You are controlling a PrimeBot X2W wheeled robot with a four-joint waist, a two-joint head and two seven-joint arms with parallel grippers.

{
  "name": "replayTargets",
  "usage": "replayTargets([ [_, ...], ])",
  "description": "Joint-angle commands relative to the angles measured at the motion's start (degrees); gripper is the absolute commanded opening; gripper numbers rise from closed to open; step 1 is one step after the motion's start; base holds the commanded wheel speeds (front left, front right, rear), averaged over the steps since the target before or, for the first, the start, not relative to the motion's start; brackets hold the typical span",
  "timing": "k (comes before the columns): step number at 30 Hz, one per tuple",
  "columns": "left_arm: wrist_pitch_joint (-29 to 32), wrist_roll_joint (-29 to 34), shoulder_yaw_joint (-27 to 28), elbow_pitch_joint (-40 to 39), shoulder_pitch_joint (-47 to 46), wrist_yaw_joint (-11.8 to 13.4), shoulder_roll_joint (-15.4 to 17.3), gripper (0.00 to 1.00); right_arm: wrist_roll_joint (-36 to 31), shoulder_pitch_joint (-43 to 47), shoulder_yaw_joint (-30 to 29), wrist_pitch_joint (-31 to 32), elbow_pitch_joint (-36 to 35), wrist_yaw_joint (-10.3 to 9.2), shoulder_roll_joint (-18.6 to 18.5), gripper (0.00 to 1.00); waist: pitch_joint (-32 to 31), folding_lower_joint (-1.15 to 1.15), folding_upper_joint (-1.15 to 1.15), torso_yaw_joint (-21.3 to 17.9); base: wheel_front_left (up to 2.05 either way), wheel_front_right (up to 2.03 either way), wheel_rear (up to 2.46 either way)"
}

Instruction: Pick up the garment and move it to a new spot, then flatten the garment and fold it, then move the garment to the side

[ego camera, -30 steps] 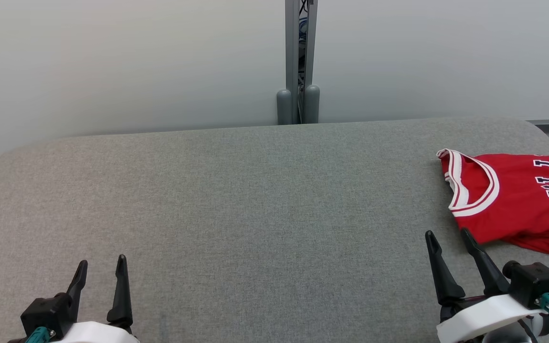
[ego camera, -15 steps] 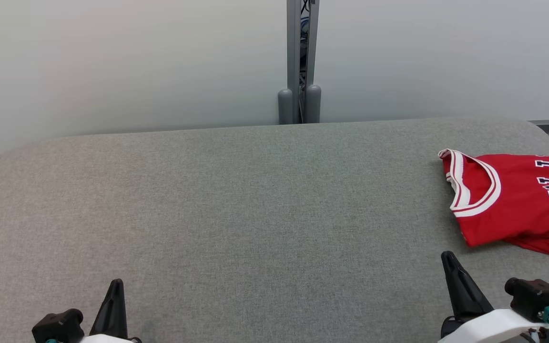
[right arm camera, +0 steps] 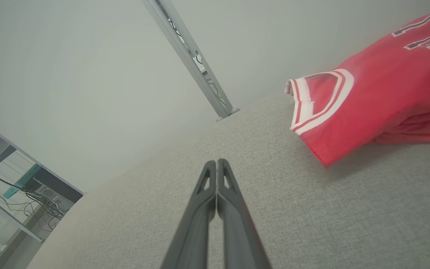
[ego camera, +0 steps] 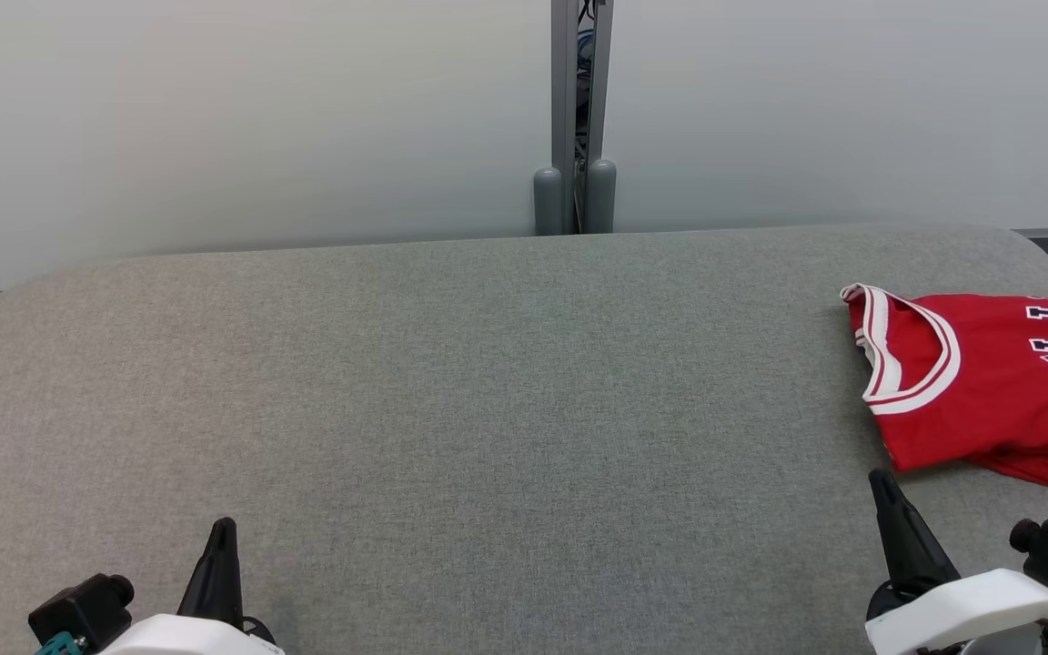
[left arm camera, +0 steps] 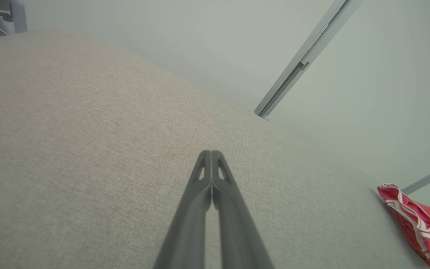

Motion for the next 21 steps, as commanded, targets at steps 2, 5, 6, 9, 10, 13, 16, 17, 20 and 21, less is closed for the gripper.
replayTargets([
  [2,0.5,-2.1,1.3,-0.5,-1.8,-1.0,0.0,0.0,3.0,-1.9,-0.7,0.6,-0.5,0.01,-0.6,0.0,0.0,0.0,0.0,0.0,0.0,0.0,0.0],
  [5,0.9,-4.0,2.1,-0.4,-2.1,-1.8,-0.5,0.0,5.6,-2.2,-1.1,1.2,-0.3,0.01,-0.7,0.0,0.1,0.0,0.0,0.1,0.0,0.0,0.0],
  [6,1.1,-4.6,2.3,-0.4,-2.2,-2.1,-0.7,0.0,6.4,-2.3,-1.2,1.4,-0.3,0.01,-0.8,0.0,0.1,0.0,0.0,0.1,0.0,0.0,0.0],
  [9,1.7,-7.0,3.2,-0.2,-2.6,-3.1,-1.4,0.0,9.7,-2.7,-1.8,2.1,0.0,0.01,-0.9,0.0,0.1,0.0,0.0,0.2,0.0,0.0,0.0],
  [10,1.8,-7.6,3.4,-0.1,-2.6,-3.4,-1.6,0.0,10.5,-2.8,-1.9,2.3,0.1,0.01,-0.9,0.0,0.2,0.0,0.0,0.2,0.0,0.0,0.0],
  [13,2.2,-9.3,4.1,0.0,-2.8,-4.1,-2.1,0.0,12.8,-3.1,-2.3,2.8,0.3,0.01,-1.0,0.0,0.2,0.0,0.0,0.3,0.0,0.0,0.0],
  [16,2.6,-11.0,4.7,0.1,-3.1,-4.9,-2.6,0.0,15.1,-3.3,-2.7,3.4,0.5,0.01,-1.0,0.0,0.2,0.0,0.0,0.3,0.0,0.0,0.0],
  [17,2.7,-11.5,5.0,0.1,-3.2,-5.1,-2.7,0.0,15.8,-3.4,-2.9,3.6,0.5,0.01,-1.1,0.0,0.3,0.0,0.0,0.4,0.0,0.0,0.0],
  [20,3.1,-13.1,5.6,0.2,-3.4,-5.8,-3.2,0.0,18.0,-3.6,-3.2,4.1,0.7,0.01,-1.1,0.0,0.3,0.0,0.0,0.4,0.0,0.0,0.0],
  [21,3.2,-13.7,5.8,0.2,-3.5,-6.0,-3.4,0.0,18.7,-3.7,-3.4,4.3,0.8,0.01,-1.1,0.0,0.3,0.0,0.0,0.4,0.0,0.0,0.0],
])
